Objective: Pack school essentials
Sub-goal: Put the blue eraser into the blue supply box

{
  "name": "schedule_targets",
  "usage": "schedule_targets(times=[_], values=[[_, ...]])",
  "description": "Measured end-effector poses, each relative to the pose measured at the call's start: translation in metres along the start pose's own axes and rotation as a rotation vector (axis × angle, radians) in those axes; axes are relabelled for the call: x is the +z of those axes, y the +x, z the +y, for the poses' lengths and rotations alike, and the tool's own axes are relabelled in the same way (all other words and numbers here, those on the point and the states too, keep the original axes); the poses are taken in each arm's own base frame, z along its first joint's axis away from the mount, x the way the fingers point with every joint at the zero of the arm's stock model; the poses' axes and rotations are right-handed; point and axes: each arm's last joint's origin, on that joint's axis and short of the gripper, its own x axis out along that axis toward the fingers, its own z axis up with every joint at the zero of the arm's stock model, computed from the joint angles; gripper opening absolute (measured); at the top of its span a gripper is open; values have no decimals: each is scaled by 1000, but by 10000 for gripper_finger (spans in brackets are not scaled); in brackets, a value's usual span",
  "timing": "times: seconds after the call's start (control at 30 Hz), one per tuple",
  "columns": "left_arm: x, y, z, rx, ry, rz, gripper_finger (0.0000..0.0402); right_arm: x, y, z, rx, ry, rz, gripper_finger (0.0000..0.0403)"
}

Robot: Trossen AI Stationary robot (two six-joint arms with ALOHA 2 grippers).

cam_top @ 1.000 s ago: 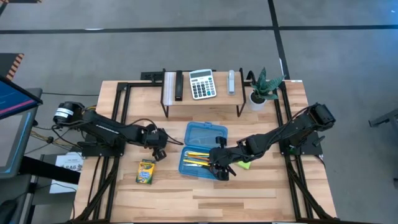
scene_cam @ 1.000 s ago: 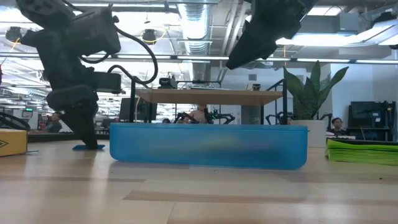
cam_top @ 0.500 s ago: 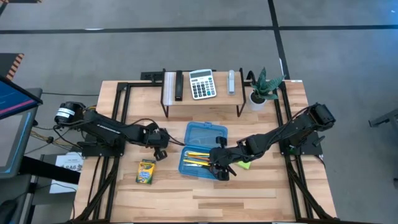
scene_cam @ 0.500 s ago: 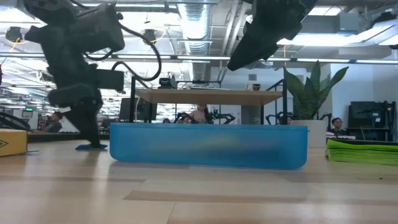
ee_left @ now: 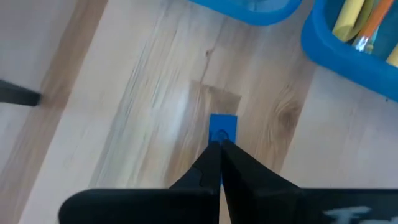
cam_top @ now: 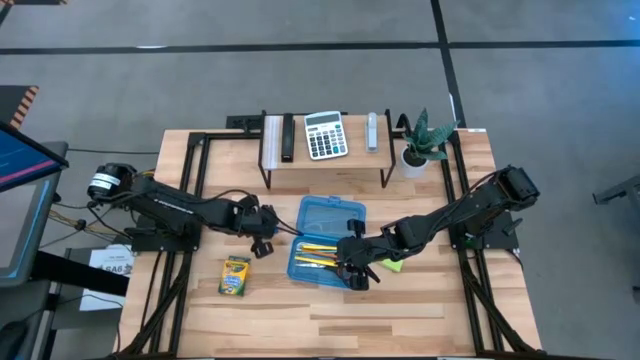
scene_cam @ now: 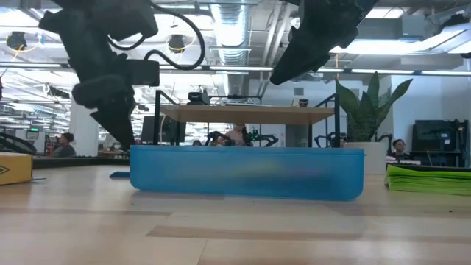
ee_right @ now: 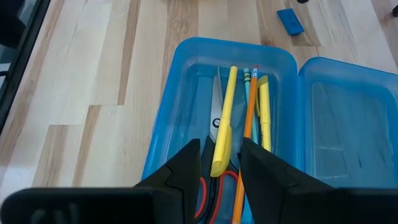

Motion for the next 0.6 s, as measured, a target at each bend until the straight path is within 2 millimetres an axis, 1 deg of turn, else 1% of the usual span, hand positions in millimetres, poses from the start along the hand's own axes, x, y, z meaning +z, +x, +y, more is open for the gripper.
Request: schedule_targets(times=[0.13, 0.27, 0.33, 0.47, 0.6], values=[[3, -4, -4, -20, 25, 0, 1, 0, 0, 0, 0, 0, 0, 131], [-1, -3, -6, -30, 54, 35, 1, 0, 0, 0, 0, 0, 0, 131], [-5, -3, -4, -14, 66, 73, 10, 0, 0, 0, 0, 0, 1, 131], [-3, 1, -6, -17, 77, 68, 52, 0, 0, 0, 1, 0, -2, 131], [-2, 16, -13, -34, 127, 76, 108, 0, 0, 0, 1, 0, -2, 131]])
